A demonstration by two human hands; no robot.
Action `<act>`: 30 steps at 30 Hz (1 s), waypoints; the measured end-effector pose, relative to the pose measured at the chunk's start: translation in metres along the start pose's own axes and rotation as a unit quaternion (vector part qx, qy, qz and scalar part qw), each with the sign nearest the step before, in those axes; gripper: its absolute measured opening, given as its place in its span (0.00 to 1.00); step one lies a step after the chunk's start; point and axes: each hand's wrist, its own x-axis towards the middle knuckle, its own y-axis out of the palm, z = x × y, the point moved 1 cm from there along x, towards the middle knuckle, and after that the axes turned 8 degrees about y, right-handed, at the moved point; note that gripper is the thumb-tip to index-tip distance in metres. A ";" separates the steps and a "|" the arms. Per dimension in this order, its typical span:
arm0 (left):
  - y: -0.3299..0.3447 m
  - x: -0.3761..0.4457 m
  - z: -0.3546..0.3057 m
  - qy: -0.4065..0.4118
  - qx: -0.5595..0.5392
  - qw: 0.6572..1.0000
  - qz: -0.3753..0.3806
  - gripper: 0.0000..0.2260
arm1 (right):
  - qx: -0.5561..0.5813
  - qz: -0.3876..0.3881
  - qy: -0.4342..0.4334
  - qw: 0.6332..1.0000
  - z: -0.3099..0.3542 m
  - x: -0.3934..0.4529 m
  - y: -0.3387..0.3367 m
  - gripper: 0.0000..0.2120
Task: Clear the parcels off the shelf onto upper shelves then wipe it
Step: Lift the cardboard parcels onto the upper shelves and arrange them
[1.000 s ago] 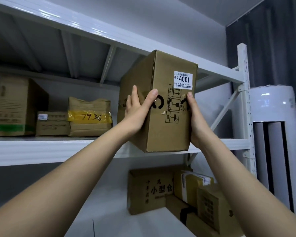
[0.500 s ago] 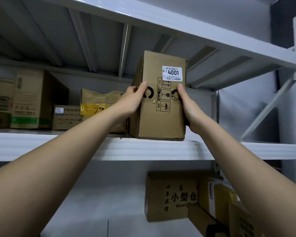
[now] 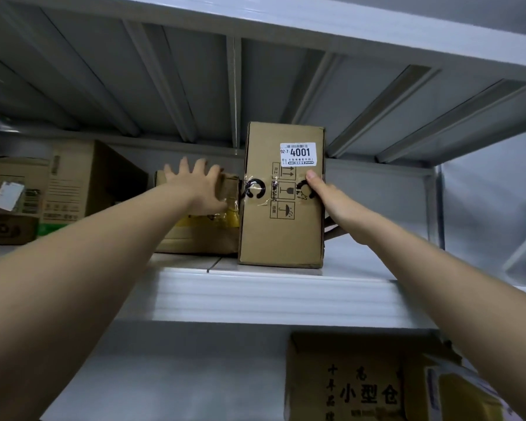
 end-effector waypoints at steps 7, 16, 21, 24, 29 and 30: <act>0.017 0.006 0.012 0.046 0.009 0.999 0.013 0.41 | -0.035 0.018 0.017 0.999 -0.003 0.017 0.004 0.28; 0.024 0.010 0.014 0.059 0.022 0.998 -0.013 0.40 | -0.044 0.052 0.041 0.997 -0.007 0.038 0.007 0.28; 0.025 0.009 0.012 0.062 0.025 0.997 -0.026 0.39 | -0.055 0.028 0.033 0.998 -0.008 0.045 0.005 0.25; 0.025 0.009 0.012 0.061 0.021 0.998 -0.024 0.39 | -0.034 0.009 0.038 0.999 -0.015 0.047 0.010 0.24; 0.026 0.007 0.012 0.057 0.016 0.998 -0.030 0.39 | -0.151 0.078 0.102 0.980 -0.030 0.040 0.014 0.28; 0.026 0.007 0.011 0.057 0.015 0.998 -0.030 0.39 | -0.175 0.088 0.113 0.974 -0.031 0.039 0.015 0.29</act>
